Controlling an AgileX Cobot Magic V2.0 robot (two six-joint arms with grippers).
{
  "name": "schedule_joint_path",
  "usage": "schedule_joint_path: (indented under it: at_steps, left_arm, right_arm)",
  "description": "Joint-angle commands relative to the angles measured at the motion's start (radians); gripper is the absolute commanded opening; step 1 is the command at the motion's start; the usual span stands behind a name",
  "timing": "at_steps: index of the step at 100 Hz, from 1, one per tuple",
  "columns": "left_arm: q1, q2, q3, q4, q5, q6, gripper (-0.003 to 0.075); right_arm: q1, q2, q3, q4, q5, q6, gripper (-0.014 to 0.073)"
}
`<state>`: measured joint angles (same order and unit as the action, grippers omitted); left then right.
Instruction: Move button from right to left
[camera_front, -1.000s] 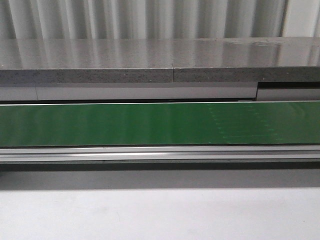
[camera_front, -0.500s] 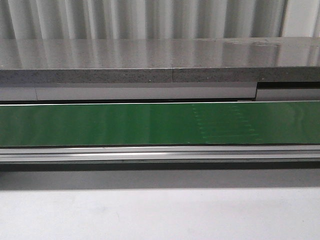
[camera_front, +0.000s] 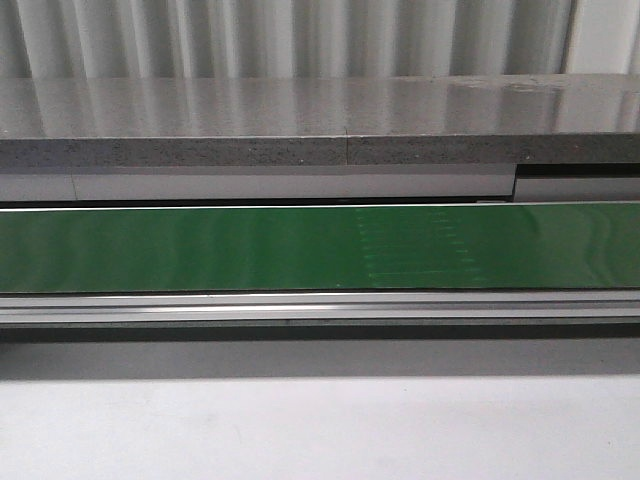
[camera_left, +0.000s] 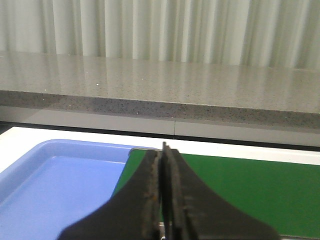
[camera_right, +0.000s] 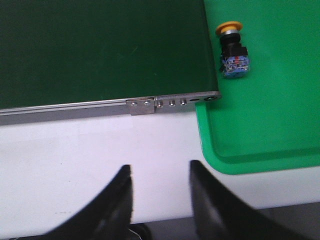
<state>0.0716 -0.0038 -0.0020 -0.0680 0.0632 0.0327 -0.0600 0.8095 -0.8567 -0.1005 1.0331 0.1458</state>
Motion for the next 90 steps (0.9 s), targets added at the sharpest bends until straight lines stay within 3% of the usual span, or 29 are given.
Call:
schedule_joint_path:
  at_steps: [1, 6, 22, 42, 90]
  left_arm:
    - [-0.002, -0.037, 0.024, -0.009, -0.075, -0.010, -0.0020]
    - [-0.002, -0.037, 0.024, -0.009, -0.075, -0.010, -0.0020]
    - [-0.002, -0.037, 0.024, -0.009, -0.075, -0.010, -0.0020]
    - [-0.002, -0.037, 0.024, -0.009, -0.075, -0.010, -0.0020]
    - [-0.002, -0.037, 0.024, -0.009, -0.075, -0.010, -0.0020]
  right_arm:
    - [-0.005, 0.042, -0.050, -0.024, -0.038, -0.003, 0.0556]
    - [-0.005, 0.062, -0.053, -0.032, -0.051, -0.003, 0.0588]
    - [-0.019, 0.114, -0.054, -0.094, -0.102, 0.036, 0.0575]
    - [-0.175, 0.197, -0.103, -0.137, -0.106, 0.120, 0.0575]
    - [-0.440, 0.580, -0.315, -0.019, -0.136, 0.123, 0.0575]
